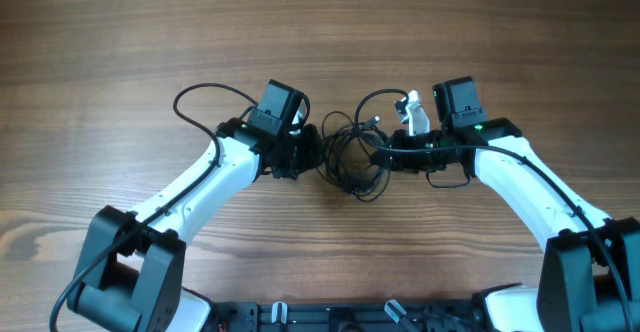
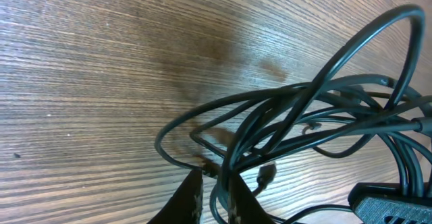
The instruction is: Untangle cables
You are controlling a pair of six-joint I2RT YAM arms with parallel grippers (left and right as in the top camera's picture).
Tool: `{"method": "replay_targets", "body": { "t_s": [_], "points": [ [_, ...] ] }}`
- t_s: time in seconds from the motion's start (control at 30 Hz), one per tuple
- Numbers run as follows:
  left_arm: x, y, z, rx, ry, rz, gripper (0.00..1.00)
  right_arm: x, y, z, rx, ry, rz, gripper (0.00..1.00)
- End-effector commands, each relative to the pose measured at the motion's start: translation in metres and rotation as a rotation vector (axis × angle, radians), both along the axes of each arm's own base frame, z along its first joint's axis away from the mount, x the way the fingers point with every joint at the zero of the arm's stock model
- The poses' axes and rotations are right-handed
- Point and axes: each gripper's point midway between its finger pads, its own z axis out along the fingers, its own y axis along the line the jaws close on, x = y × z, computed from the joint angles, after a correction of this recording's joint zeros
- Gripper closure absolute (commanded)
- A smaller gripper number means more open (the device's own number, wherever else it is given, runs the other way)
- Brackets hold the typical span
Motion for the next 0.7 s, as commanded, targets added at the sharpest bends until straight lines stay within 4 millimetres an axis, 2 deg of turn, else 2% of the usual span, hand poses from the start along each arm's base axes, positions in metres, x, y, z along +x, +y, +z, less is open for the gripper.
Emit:
{"method": "replay_targets", "body": {
  "t_s": [0.0, 0.17, 0.23, 0.43, 0.67],
  "points": [
    [0.004, 0.008, -0.001, 0.036, -0.022, 0.017, 0.87, 0.001, -0.002, -0.003, -0.001, 0.011, -0.005, 0.96],
    [0.004, 0.008, -0.001, 0.035, -0.025, 0.017, 0.85, 0.001, -0.002, -0.003, -0.001, 0.012, -0.005, 0.96],
    [0.004, 0.008, -0.001, 0.033, -0.023, 0.02, 0.8, 0.001, -0.002, -0.003, -0.001, 0.012, -0.005, 0.96],
    [0.008, 0.006, 0.001, 0.025, -0.04, 0.019, 0.8, 0.001, -0.002, -0.003, -0.001, 0.012, -0.005, 0.96],
    [0.009, -0.012, 0.005, 0.005, -0.086, -0.02, 0.8, 0.001, -0.002, -0.003, -0.001, 0.013, -0.005, 0.96]
  ]
}}
